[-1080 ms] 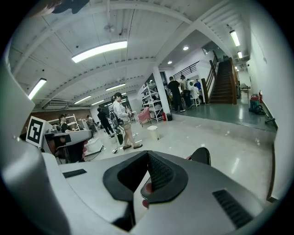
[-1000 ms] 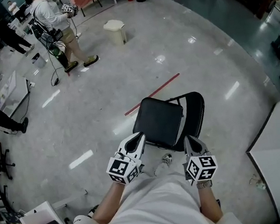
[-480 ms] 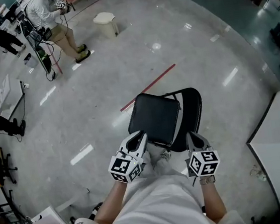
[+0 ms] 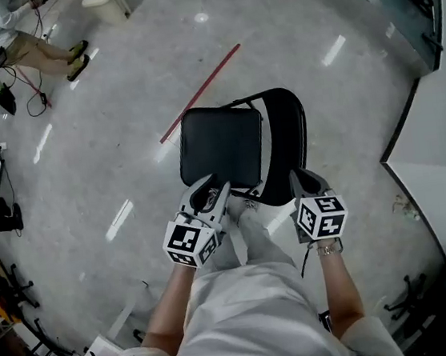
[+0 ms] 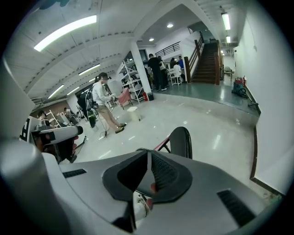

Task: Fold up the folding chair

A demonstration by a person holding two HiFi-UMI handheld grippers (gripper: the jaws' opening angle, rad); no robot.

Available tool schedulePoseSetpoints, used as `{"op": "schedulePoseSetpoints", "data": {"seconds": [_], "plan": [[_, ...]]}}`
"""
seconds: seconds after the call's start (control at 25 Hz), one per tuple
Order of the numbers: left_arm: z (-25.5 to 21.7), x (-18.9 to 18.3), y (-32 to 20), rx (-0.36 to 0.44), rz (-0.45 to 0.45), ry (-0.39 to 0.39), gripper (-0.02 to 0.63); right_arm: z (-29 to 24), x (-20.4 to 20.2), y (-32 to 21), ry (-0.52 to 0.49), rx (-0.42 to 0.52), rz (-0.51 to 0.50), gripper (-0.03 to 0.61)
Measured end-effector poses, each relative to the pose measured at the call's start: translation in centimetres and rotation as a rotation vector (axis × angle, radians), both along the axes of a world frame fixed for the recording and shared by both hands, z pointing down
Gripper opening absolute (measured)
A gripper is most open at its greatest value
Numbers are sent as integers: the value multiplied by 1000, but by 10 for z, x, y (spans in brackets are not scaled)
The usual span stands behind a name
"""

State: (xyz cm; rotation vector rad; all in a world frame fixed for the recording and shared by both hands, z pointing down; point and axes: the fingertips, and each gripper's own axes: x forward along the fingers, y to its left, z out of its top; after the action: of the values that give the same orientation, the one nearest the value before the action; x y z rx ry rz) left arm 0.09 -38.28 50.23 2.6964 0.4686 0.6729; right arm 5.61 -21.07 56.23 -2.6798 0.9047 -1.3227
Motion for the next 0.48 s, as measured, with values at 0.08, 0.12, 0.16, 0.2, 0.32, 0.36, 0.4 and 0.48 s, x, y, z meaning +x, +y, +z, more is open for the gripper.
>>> {"op": "schedulePoseSetpoints", "data": {"seconds": [0.08,0.12,0.16,0.2,0.32,0.36,0.4,0.48], "plan": [[12,6,0,-3,19,-20,115,14,6,1,-6,-31,4,6],[19,9,0,-6,28,-31,118,21,11,3,-7,-52,8,8],[26,13,-1,-9,37,-42,121,28,16,6,-9,-74,12,25],[33,16,-1,-13,44,-53,121,36,21,9,-13,-97,15,68],[53,23,-3,-28,59,-79,123,62,39,24,-37,-152,55,177],[59,25,-3,-30,66,-85,123,71,45,31,-50,-160,81,191],[65,28,-2,-31,76,-90,123,79,50,37,-67,-161,110,200],[76,35,-2,-36,94,-94,123,97,59,47,-109,-146,164,206]]}}
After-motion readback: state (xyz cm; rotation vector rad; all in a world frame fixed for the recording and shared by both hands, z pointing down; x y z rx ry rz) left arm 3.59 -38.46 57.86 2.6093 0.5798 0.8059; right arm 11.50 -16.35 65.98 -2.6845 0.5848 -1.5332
